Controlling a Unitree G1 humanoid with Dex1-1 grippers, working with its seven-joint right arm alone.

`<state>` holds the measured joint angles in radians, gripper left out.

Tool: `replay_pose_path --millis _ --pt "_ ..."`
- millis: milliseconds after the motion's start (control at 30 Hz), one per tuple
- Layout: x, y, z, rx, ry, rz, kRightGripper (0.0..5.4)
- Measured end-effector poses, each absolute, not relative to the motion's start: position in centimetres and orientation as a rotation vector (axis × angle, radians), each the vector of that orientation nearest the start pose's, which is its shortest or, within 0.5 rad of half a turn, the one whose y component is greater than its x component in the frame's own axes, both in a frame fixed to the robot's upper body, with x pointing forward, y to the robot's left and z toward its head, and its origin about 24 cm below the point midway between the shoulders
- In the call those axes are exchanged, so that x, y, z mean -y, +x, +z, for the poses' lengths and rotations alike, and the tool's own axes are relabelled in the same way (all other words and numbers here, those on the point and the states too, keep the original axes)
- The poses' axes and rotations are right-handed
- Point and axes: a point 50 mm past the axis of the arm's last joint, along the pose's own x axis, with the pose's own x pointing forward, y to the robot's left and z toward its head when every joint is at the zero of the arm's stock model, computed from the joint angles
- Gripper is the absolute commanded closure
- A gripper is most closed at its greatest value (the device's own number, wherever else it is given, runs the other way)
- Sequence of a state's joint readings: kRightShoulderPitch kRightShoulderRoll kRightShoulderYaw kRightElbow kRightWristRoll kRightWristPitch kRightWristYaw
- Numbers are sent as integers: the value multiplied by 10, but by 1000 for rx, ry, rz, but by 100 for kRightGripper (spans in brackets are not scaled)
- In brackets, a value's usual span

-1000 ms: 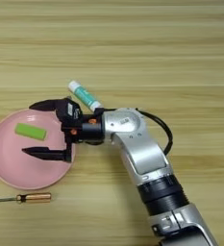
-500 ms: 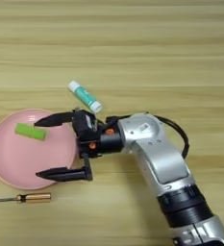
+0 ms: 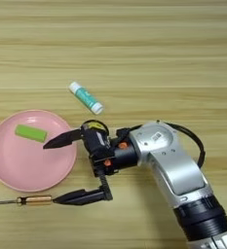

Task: Move the objects on the table

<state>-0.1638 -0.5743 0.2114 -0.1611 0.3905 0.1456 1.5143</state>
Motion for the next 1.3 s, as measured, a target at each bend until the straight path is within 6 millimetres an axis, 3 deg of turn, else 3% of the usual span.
replay_pose_path --millis 667,1300 --pt "155 202 77 -329 -292 1921 5" --pt "171 197 61 -527 -369 1910 5"
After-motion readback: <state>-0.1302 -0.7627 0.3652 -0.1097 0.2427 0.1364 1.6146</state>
